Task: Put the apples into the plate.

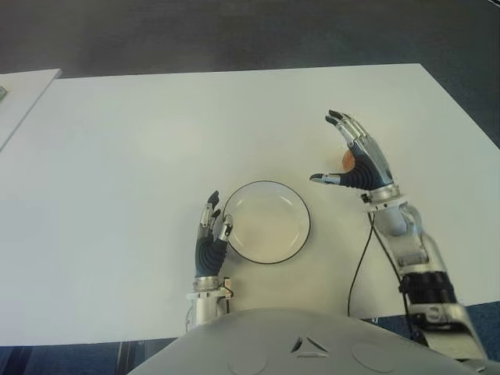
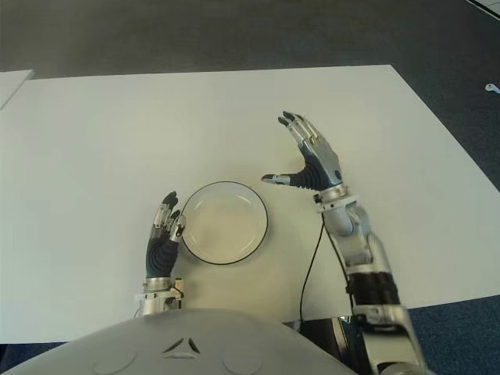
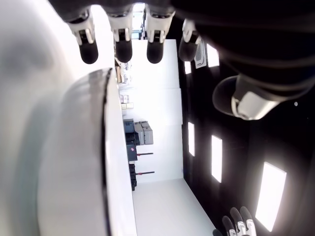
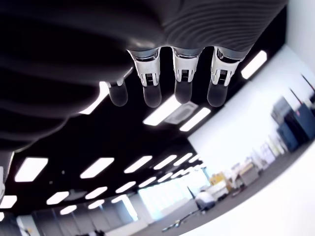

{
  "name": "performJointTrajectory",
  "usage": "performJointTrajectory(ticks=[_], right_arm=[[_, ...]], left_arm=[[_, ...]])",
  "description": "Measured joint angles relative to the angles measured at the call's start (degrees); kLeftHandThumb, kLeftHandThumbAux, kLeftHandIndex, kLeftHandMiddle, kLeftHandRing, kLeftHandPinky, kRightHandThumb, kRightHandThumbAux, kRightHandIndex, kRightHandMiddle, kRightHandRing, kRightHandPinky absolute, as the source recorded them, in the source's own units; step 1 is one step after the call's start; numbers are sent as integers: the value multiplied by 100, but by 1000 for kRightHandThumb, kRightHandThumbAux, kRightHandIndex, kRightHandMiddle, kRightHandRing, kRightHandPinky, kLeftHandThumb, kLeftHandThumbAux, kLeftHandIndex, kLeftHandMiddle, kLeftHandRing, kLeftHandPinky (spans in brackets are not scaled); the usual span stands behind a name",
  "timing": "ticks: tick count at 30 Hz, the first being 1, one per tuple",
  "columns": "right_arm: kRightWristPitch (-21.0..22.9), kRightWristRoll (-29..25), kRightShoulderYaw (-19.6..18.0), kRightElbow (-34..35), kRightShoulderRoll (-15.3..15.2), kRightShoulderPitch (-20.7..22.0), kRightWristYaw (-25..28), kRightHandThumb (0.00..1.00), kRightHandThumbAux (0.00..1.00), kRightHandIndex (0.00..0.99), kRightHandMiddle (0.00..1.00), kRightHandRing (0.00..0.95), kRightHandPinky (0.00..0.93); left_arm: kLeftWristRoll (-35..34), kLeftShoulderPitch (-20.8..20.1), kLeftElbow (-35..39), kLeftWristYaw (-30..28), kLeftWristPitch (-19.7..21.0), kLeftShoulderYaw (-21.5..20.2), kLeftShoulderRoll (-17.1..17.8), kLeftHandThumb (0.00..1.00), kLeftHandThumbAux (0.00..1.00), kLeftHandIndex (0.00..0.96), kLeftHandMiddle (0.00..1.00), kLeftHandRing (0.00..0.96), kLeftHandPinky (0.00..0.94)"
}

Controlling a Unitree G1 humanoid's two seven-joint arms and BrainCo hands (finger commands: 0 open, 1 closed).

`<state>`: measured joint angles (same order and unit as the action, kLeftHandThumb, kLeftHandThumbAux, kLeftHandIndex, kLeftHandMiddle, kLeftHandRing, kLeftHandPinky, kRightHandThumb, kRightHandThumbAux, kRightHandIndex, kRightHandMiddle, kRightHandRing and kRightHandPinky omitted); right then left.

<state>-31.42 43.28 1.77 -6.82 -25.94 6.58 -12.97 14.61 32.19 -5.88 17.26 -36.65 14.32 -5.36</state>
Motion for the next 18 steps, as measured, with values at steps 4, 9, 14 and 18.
performJointTrajectory(ticks=[4, 9, 14, 18], right_arm=[[25, 780, 289, -236, -366, 320, -497, 311, 406, 0, 0, 0, 0], [126, 1216, 549, -348, -659, 550, -725, 319, 339, 0, 0, 0, 0], [321, 1612, 835, -497, -1004, 842, -574, 294, 239, 0, 0, 0, 0], [382, 1775, 1063, -983, -1239, 1279, -493, 277, 201, 0, 0, 0, 0]], left_arm=[[-3, 1, 0, 2, -74, 2, 1, 0, 438, 0, 0, 0, 0], [-38, -1, -2, 0, -119, 2, 1, 0, 446, 0, 0, 0, 0], [-129, -40, -94, 0, -181, -1, -1, 0, 463, 0, 1, 0, 0], [-219, -77, -126, -4, -228, 6, -3, 0, 469, 0, 3, 0, 0]])
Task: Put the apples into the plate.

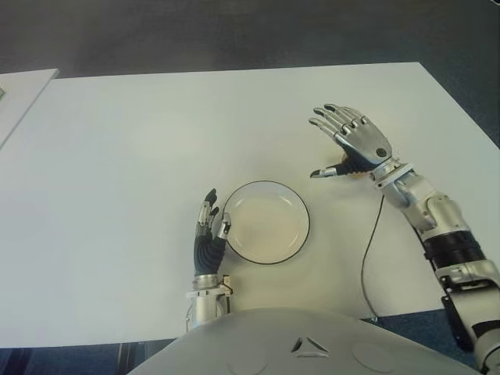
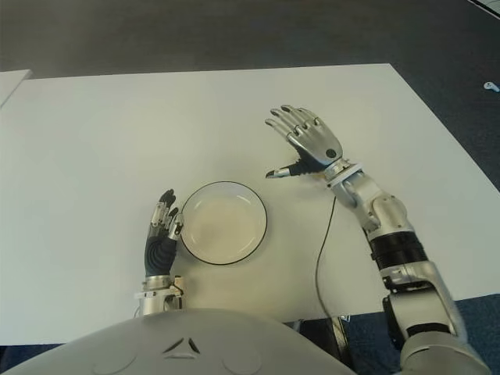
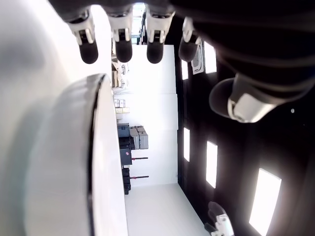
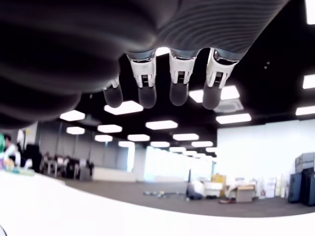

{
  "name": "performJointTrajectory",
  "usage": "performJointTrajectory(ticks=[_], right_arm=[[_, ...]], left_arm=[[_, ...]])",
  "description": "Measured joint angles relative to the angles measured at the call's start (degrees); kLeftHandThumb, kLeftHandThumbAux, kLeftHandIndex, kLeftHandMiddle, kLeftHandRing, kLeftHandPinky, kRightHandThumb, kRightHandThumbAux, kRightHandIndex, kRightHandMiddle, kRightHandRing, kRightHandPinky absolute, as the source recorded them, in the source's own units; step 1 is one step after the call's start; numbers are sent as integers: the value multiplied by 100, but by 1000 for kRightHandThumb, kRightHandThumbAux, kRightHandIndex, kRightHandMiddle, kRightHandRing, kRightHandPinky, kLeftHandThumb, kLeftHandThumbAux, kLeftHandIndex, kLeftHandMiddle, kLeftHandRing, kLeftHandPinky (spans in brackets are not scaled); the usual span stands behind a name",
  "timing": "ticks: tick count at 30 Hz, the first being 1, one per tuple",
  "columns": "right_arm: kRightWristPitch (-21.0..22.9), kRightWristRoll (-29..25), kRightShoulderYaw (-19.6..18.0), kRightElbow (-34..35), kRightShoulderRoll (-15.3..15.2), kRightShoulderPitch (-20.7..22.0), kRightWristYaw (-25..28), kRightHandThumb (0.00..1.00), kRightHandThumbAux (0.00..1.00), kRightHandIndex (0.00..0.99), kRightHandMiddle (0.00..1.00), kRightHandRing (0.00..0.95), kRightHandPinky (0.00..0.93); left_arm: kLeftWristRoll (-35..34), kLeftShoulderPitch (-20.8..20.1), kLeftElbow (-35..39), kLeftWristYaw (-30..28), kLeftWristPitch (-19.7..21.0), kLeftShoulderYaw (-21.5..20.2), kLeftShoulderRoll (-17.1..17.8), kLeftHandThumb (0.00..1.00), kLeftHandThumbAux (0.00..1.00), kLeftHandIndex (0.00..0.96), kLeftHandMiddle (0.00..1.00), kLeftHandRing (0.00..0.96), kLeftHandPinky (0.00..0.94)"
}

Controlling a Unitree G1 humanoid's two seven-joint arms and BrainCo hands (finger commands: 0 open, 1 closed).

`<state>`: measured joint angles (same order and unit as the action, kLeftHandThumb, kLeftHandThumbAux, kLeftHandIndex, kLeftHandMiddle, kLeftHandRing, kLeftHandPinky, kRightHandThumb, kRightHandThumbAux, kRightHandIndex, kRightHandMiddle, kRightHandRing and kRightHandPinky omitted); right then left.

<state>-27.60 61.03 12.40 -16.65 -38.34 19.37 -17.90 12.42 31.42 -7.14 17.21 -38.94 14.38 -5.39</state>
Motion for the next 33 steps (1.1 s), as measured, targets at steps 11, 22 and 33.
performJointTrajectory(ticks=[11, 22, 33], right_arm=[[-23, 160, 716, -1893, -351, 1075, -356, 252, 164, 0, 0, 0, 0], [-86, 154, 1223, -3018, -487, 1538, -690, 263, 149, 0, 0, 0, 0], [-80, 139, 1587, -3754, -548, 1925, -900, 282, 152, 0, 0, 0, 0]], left_arm=[[-126, -36, -101, -23, -65, -8, -4, 0, 461, 0, 0, 0, 0], [71, -16, -12, 0, -38, -2, -4, 0, 459, 0, 3, 0, 0], [58, -15, 10, -4, -40, -2, 4, 0, 468, 0, 3, 0, 0]])
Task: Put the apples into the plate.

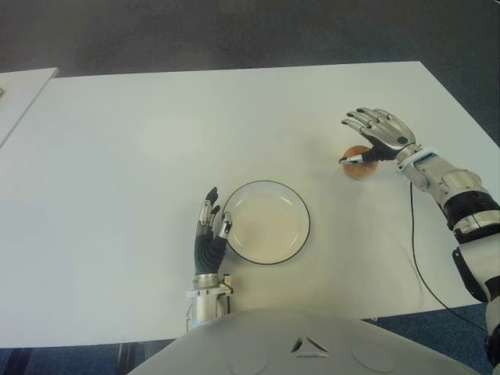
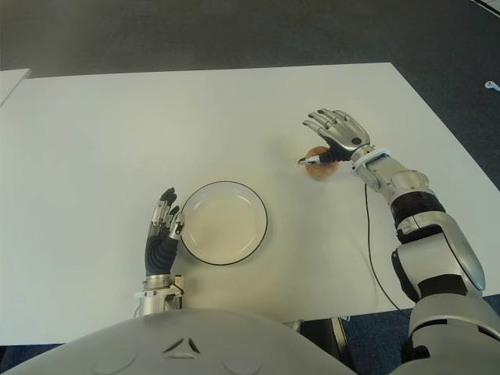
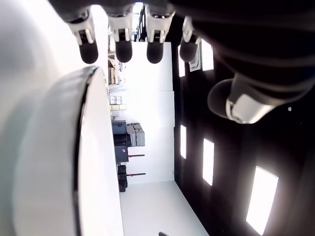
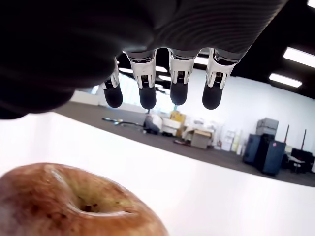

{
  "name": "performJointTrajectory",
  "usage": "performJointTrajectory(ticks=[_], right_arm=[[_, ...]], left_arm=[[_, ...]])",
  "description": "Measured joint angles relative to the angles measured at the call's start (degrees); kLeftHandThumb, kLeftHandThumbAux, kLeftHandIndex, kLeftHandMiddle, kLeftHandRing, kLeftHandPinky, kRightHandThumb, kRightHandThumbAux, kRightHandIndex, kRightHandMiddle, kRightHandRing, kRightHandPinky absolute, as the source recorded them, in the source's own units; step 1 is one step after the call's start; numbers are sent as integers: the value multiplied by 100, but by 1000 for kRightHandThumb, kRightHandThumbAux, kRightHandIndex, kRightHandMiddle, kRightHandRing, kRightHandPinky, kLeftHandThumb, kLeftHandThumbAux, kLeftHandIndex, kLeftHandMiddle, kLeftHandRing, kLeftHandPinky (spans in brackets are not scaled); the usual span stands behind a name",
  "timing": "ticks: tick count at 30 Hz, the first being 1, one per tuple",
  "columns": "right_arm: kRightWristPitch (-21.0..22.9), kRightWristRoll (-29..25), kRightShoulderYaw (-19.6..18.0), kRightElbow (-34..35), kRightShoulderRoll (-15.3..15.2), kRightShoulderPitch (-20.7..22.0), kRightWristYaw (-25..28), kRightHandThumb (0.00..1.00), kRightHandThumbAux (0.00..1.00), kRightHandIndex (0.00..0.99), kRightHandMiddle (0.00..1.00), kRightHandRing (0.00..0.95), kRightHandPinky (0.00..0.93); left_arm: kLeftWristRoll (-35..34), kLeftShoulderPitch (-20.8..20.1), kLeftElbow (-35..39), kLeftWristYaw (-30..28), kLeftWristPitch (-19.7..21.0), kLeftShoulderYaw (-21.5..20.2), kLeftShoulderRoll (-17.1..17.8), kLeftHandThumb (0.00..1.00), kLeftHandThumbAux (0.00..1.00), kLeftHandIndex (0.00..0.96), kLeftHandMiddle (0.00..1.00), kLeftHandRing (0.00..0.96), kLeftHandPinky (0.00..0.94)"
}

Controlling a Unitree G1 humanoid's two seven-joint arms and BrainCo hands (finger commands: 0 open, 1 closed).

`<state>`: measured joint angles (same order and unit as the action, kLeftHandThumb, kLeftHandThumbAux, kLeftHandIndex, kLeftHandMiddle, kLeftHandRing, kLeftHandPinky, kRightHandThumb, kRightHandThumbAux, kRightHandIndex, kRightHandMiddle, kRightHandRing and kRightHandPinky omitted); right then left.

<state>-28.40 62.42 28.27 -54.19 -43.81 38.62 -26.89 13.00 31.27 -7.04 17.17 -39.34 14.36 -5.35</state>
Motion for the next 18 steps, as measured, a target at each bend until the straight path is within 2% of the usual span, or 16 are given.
performJointTrajectory(ticks=[18], right_arm=[[41, -99, 259, -339, -2, 98, -65, 274, 156, 0, 0, 0, 0]], left_arm=[[40, -41, 27, 0, -10, 2, 2, 0, 469, 0, 6, 0, 0]])
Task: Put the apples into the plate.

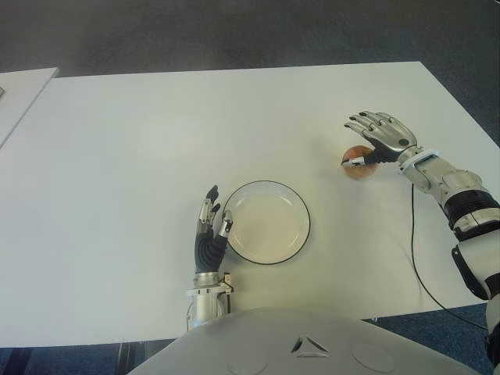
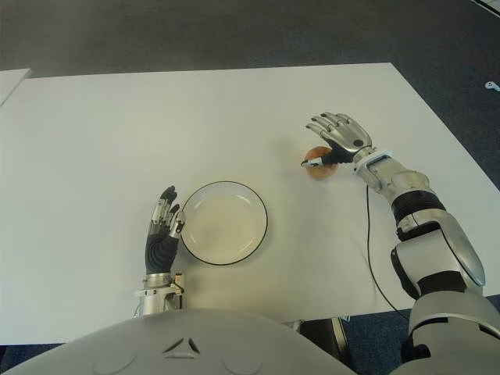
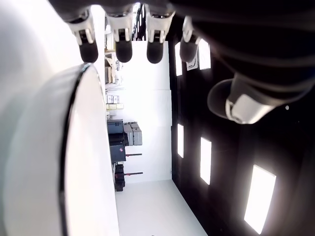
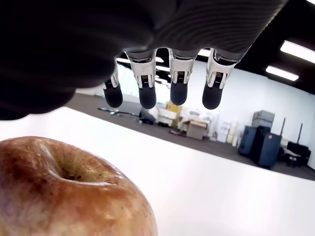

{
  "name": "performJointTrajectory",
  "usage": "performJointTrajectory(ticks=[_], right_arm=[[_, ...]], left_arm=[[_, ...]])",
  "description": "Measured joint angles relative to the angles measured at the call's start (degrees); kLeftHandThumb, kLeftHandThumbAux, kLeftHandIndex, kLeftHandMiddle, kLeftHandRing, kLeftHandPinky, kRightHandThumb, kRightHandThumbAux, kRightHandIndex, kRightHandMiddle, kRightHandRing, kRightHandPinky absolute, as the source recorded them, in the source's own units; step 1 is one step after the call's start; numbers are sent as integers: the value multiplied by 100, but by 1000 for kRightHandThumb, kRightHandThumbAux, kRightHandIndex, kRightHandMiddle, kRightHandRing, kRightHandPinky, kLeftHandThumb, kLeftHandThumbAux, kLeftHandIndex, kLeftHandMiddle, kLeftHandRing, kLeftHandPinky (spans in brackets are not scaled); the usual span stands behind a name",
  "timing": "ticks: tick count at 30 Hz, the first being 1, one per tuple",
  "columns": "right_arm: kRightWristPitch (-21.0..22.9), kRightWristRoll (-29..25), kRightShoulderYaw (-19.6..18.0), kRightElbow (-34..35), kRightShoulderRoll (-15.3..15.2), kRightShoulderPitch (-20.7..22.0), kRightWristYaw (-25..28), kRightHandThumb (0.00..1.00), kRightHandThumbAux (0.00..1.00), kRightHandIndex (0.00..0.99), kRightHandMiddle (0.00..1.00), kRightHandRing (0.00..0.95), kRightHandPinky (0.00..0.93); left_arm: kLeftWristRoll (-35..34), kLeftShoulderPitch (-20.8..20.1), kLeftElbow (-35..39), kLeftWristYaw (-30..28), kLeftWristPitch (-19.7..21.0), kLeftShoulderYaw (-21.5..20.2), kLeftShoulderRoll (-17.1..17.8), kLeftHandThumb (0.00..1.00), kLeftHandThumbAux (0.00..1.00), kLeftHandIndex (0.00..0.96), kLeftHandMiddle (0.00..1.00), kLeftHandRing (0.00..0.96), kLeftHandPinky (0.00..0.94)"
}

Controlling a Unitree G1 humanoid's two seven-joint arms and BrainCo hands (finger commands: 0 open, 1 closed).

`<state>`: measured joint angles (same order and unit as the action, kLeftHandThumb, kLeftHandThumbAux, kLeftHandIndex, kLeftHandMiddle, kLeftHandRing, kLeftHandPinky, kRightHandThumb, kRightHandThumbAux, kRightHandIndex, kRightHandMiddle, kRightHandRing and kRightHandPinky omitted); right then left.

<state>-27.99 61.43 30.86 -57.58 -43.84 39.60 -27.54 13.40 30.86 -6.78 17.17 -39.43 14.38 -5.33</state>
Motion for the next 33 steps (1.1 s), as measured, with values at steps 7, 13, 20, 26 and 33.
performJointTrajectory(ticks=[7, 13, 20, 26, 33], right_arm=[[2, -32, 31, -134, 2, 4, 0, 280, 177, 0, 0, 0, 0], [3, -135, 56, -267, 26, 17, 17, 284, 196, 0, 0, 0, 0], [15, -252, 120, -333, 96, 43, 18, 282, 199, 0, 0, 0, 0], [44, -309, 186, -358, 229, 44, 21, 273, 208, 0, 0, 0, 0], [52, -378, 213, -343, 319, 42, 133, 258, 218, 0, 0, 0, 0]], left_arm=[[-97, 3, -13, -18, 0, -10, 0, 0, 462, 2, 12, 0, 0], [-227, 5, -53, -93, 2, -23, -3, 0, 452, 0, 6, 0, 0], [-214, 7, -114, -93, 0, -65, -4, 0, 448, 0, 2, 0, 0], [-214, 15, -113, -93, 0, -65, -6, 0, 454, 0, 0, 0, 0], [-146, 6, -147, -84, -31, -123, -5, 0, 461, 0, 1, 0, 0]])
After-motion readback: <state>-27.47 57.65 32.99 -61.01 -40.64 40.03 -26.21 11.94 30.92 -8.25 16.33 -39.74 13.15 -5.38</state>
